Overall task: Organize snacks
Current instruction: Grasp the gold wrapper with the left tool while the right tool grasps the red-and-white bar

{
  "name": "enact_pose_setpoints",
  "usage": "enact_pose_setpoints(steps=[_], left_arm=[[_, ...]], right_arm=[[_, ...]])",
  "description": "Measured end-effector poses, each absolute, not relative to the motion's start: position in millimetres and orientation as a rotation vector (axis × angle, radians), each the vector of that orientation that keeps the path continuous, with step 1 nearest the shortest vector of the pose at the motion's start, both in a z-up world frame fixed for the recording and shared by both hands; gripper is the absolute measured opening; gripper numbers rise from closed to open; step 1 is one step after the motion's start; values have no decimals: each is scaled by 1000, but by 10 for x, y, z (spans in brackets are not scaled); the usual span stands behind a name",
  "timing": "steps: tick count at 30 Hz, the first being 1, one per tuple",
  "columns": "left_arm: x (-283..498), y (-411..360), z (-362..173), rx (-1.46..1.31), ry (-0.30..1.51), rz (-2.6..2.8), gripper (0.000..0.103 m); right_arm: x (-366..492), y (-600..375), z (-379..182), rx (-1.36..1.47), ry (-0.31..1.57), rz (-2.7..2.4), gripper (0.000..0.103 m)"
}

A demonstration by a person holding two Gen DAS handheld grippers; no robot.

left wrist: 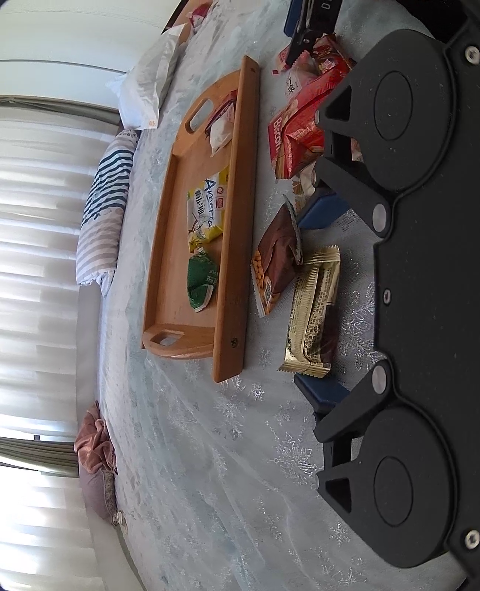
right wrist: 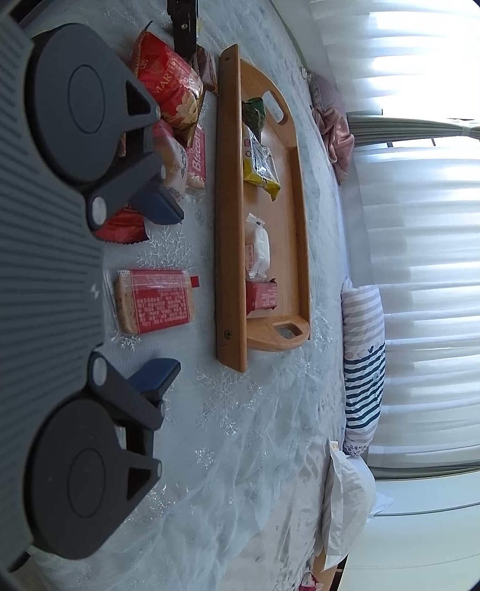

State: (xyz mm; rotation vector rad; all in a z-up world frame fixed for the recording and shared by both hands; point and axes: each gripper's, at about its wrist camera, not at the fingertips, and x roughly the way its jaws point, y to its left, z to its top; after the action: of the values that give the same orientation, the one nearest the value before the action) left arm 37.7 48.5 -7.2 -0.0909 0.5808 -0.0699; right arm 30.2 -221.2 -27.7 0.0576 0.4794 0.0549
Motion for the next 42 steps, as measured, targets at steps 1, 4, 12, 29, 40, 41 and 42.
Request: enact_pose_setpoints(steps=[1,4,12,29,40,41,42], left_arm=[[375,477,-76,-84,580,-69,76],[356,468,-79,-69,576,-67,67],[282,419,-61,-38,552,-73,53],[172,426,99,-61,544,-90,48],[241,485,342,-89,517,-75,48],[261,482,356,-90,520,-72,48],[285,479,367,-91,522,-70,48]], right_arm=[[301,-2210,-274,61,477,49,81],[315,-2211,-280,68,483,28,64],[309,-2182,-296,42,485,13,39],[286,-2214,-200,89,457,8,38],[367,-2265,-90,120,444,-4,38],[377,-2265,-78,119,443,-2,38],[386,-2263,-65,117,440,-1,38]])
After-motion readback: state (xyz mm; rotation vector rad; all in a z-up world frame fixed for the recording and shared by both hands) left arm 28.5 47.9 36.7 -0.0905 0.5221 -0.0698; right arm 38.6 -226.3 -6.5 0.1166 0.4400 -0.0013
